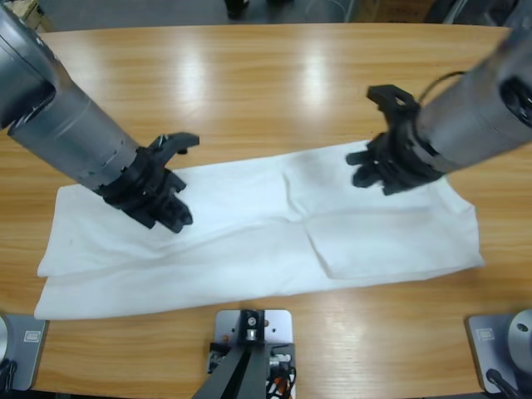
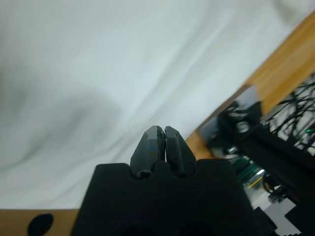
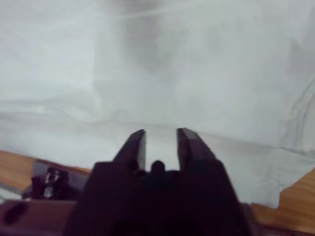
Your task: Fold clothes
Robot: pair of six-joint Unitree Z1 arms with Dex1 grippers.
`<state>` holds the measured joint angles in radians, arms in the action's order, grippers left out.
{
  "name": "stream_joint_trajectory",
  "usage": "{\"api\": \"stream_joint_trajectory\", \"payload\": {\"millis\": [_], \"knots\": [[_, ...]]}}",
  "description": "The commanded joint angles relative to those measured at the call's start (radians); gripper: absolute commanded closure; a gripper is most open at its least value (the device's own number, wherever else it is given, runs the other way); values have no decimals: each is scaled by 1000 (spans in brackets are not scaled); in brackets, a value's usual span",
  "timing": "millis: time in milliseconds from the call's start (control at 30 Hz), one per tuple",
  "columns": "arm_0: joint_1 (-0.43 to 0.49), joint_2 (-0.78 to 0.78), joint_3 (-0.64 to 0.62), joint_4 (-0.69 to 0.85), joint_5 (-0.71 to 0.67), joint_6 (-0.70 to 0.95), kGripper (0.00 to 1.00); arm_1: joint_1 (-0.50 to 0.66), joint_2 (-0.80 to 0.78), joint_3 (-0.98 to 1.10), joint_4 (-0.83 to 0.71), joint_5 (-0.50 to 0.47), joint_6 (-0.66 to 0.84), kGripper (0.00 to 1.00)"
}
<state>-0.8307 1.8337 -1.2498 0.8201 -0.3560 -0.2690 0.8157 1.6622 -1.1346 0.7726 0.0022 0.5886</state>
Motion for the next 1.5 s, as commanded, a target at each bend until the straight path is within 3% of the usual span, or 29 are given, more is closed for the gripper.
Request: {"api": "stream_joint_trajectory", "payload": {"millis": [33,167,333,567,967,1167,1300,1367,1500], "knots": [[-22,51,84,-50,34,-41,1000,-216,-28,242,-200,114,-16,1000],[-68,82,108,-102,31,-81,1000,-226,-15,281,-268,193,6,1000],[-82,115,102,-110,46,-91,1000,-159,-15,272,-371,245,65,1000],[-82,132,87,-108,45,-96,1000,-87,107,307,-528,298,91,1000],[-82,117,96,-104,47,-105,1000,-81,129,393,-582,337,108,1000],[-82,98,117,-93,56,-102,1000,-81,229,485,-693,326,108,1000],[-82,101,131,-95,60,-99,1000,-81,213,510,-755,323,101,1000],[-82,101,129,-96,60,-99,1000,-81,150,503,-735,310,95,1000],[-82,83,128,-96,62,-96,1000,-81,-47,389,-475,242,58,1000]]}}
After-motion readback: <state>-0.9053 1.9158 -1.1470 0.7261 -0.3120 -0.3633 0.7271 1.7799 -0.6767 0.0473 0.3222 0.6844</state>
